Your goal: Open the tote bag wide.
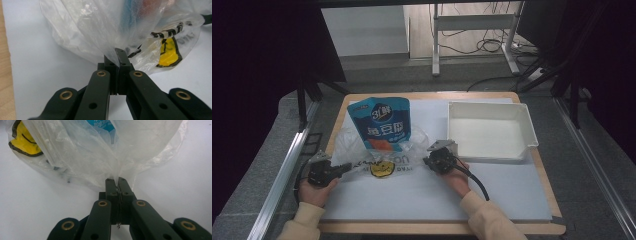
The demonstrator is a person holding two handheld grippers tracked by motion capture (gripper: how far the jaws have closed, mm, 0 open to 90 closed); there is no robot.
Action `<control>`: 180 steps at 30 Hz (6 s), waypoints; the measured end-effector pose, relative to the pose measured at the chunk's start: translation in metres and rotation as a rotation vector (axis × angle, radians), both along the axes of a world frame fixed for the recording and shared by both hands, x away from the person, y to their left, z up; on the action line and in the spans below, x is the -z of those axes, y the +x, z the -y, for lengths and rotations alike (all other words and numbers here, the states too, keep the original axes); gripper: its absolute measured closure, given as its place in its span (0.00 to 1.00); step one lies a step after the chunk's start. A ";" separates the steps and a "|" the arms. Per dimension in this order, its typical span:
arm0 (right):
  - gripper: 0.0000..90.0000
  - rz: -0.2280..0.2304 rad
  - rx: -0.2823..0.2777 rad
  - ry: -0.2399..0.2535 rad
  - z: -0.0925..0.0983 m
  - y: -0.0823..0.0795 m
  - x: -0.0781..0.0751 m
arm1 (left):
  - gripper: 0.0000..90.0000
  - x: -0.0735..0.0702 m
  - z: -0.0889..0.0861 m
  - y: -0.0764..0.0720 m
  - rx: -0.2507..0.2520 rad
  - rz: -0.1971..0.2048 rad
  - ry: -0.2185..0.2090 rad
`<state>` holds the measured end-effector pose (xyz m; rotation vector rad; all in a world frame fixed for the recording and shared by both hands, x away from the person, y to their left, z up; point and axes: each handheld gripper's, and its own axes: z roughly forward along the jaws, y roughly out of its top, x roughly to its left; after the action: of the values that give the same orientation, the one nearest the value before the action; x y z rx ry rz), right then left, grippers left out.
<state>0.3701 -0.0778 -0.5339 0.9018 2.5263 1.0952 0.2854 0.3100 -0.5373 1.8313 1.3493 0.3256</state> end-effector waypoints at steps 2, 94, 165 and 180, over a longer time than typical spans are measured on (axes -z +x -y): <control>0.98 -0.003 0.000 -0.004 0.001 0.000 0.000 | 1.00 0.002 0.000 0.000 0.004 -0.011 0.005; 0.95 0.191 -0.063 0.200 -0.008 -0.015 -0.143 | 1.00 0.009 0.002 -0.002 0.031 -0.034 0.010; 0.98 0.006 -0.084 0.120 -0.059 0.006 -0.053 | 0.99 0.013 0.001 -0.002 0.030 -0.052 0.010; 0.98 -0.119 -0.157 -0.013 -0.089 0.002 -0.001 | 0.99 0.014 0.001 -0.002 0.034 -0.059 0.010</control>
<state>0.3723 0.0110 -0.5326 0.7986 2.7382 1.0989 0.2832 0.3091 -0.5511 1.8827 1.3570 0.2626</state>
